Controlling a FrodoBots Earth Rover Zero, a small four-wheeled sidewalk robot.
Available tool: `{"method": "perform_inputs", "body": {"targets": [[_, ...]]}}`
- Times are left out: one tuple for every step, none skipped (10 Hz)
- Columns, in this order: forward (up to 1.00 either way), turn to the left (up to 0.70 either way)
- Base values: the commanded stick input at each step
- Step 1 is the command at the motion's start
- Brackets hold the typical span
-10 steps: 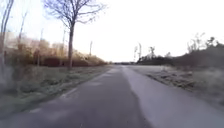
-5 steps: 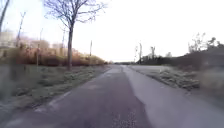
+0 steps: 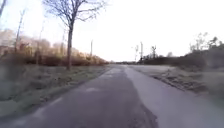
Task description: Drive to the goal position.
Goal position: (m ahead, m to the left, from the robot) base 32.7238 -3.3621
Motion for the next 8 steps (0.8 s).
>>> {"method": "perform_inputs", "body": {"targets": [[0.85,0.0],[0.85,0.0],[0.85,0.0],[0.85,0.0],[0.85,0.0],[0.85,0.0],[0.85,0.0],[0.85,0.0]]}}
